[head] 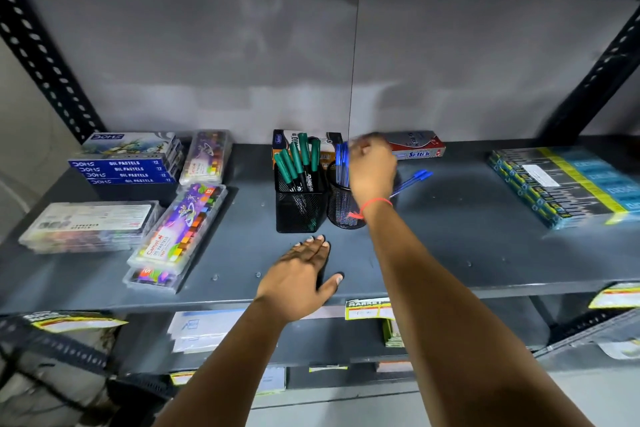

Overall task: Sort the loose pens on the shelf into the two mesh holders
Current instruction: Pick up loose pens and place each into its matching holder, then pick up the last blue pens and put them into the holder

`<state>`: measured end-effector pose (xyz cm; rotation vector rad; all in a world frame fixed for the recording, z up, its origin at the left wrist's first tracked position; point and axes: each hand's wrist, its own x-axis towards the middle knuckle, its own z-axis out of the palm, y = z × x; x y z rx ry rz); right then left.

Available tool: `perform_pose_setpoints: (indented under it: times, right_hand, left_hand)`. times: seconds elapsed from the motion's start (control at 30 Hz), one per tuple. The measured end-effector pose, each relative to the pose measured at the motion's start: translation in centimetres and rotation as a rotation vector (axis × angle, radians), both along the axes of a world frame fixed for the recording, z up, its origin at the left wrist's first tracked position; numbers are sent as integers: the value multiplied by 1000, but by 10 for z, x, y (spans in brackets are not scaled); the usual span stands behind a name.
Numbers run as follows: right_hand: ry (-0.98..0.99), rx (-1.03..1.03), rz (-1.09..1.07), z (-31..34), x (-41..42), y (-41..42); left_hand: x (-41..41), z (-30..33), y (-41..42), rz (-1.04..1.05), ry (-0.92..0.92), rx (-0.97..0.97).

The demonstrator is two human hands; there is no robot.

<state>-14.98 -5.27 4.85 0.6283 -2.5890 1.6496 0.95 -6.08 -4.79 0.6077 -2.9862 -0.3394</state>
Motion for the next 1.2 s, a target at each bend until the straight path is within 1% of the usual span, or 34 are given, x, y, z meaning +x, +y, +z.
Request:
perform_pose_setpoints:
  times: [0.07, 0.13, 0.17, 0.27, 0.33, 0.37, 0.43, 0.63, 0.83, 1.1, 1.2]
  right_hand:
    - [-47, -99, -156, -9, -13, 13]
    - [-96, -110, -265, -25, -26, 28]
    - [-114, -44, -273, -34, -31, 34]
    - [-194, 349, -125, -60, -36, 45]
    - [-161, 569, -27, -68, -38, 46]
    - [-123, 639, 4, -69, -39, 46]
    - [-69, 711, 34, -68, -42, 44]
    - [-16, 756, 2, -63, -48, 42]
    - [-9, 830, 47, -67, -51, 38]
    - [-10, 801, -45, -63, -43, 55]
    - [-17, 794, -46, -62, -33, 65]
  left_hand:
    - [-2, 1, 0, -11, -15, 6]
    - [-3, -1, 0, -20, -9, -2]
    - [-4, -2, 0, -19, 3, -13]
    - [-3, -4, -2, -2, 15, -22]
    - [-3, -4, -2, 3, 19, -22]
    - [-3, -4, -2, 5, 18, -27]
    - [-3, -4, -2, 12, 21, -31]
    - [-3, -4, -1, 15, 35, -47]
    - [-2, -5, -1, 14, 44, -55]
    - [-2, -3, 0, 9, 48, -33]
    - [-1, -3, -1, 7, 35, -29]
